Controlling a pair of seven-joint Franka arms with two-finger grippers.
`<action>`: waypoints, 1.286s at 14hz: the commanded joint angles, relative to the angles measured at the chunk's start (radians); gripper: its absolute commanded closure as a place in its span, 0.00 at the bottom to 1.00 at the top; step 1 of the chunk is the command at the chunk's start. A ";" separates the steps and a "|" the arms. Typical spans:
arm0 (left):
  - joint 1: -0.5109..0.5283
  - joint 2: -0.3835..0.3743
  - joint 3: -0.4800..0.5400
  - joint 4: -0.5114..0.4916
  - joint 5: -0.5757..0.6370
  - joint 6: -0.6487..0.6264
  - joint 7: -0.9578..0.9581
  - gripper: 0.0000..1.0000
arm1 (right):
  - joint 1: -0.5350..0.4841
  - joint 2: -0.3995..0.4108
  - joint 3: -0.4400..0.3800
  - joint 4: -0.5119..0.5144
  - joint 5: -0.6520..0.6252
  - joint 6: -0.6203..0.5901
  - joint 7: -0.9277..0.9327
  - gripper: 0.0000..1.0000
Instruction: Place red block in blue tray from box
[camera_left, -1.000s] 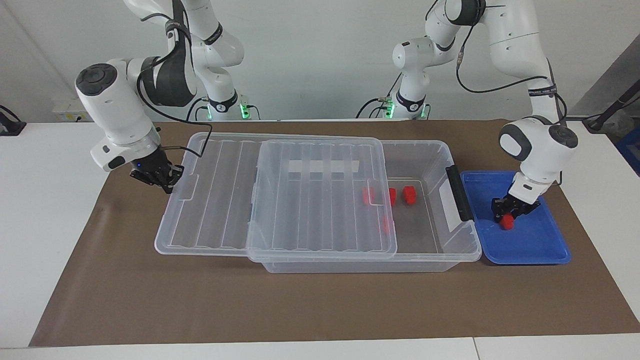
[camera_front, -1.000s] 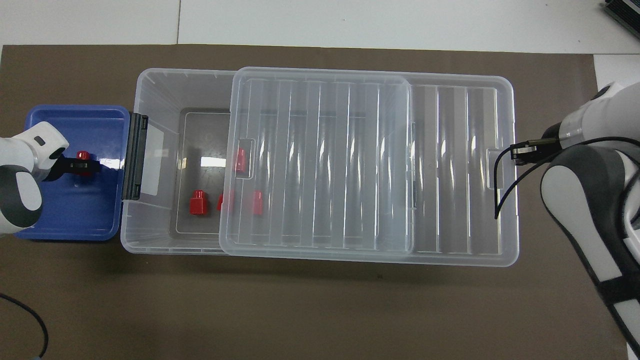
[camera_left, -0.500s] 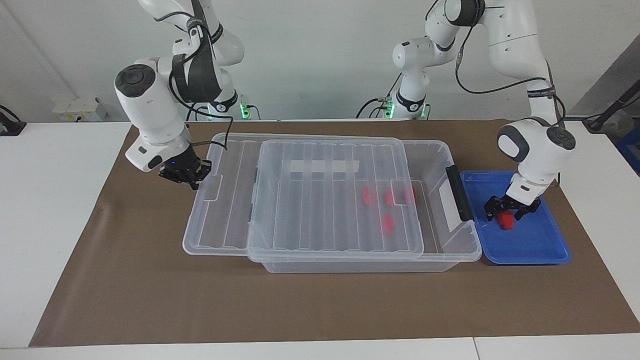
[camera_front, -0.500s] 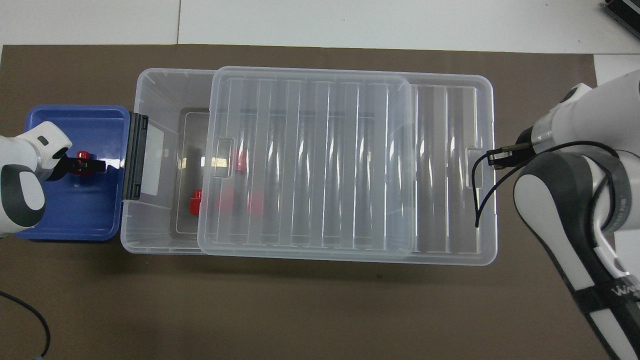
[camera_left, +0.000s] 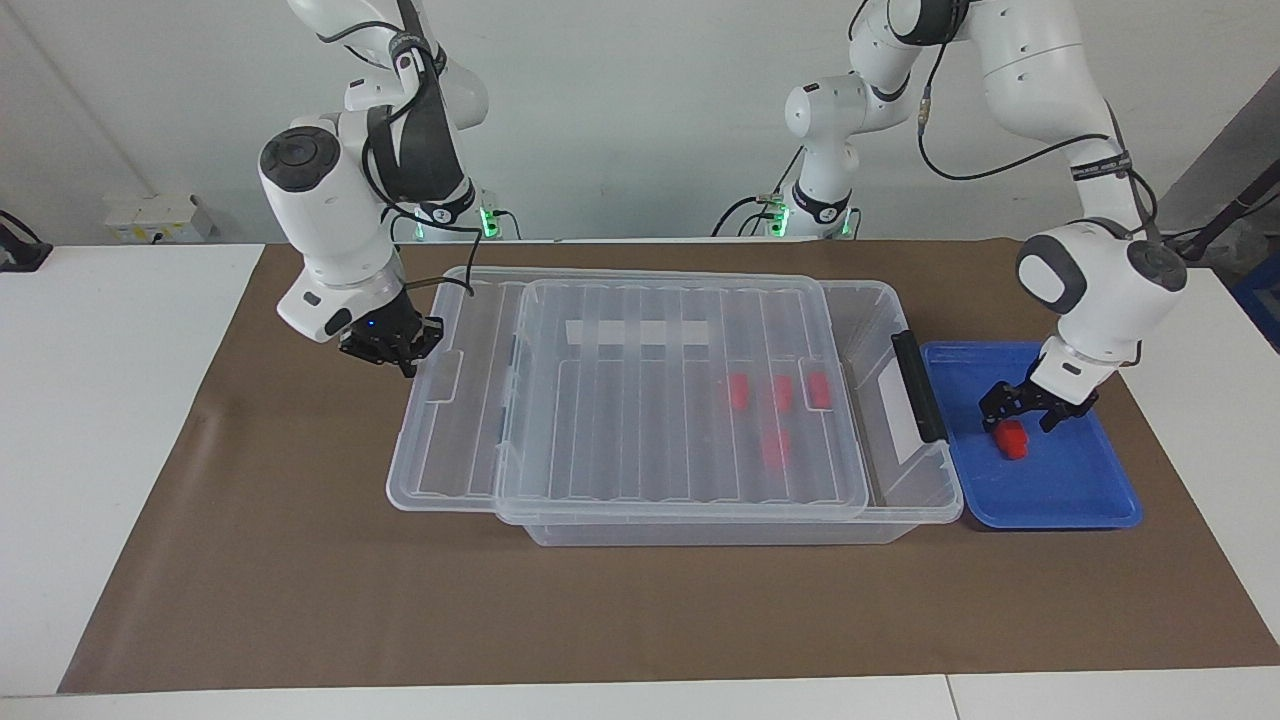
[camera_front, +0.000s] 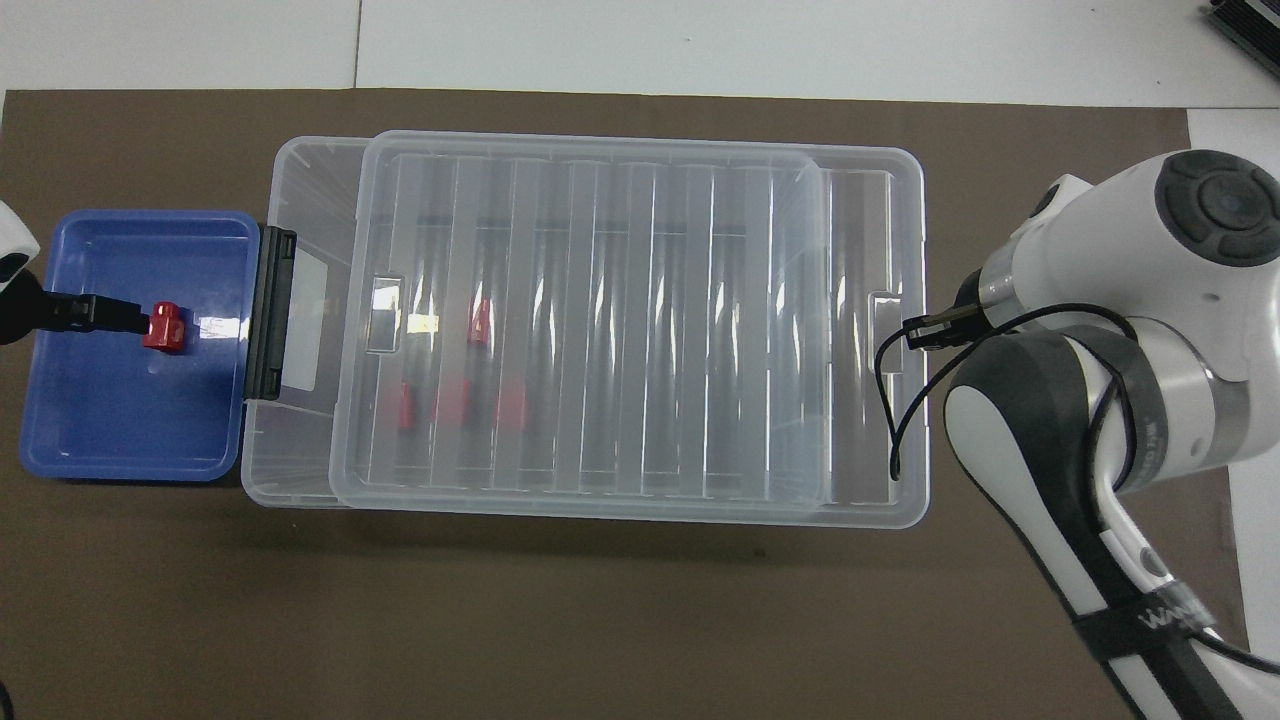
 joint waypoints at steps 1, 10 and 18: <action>-0.012 -0.112 0.011 0.026 -0.015 -0.171 -0.026 0.00 | 0.023 -0.024 0.009 -0.025 0.008 -0.007 0.036 1.00; -0.070 -0.217 -0.027 0.108 -0.009 -0.322 -0.029 0.00 | 0.108 -0.028 0.010 -0.025 0.029 0.004 0.112 1.00; -0.349 -0.183 0.145 0.270 0.091 -0.459 -0.177 0.00 | 0.120 -0.028 0.017 -0.025 0.053 0.003 0.113 1.00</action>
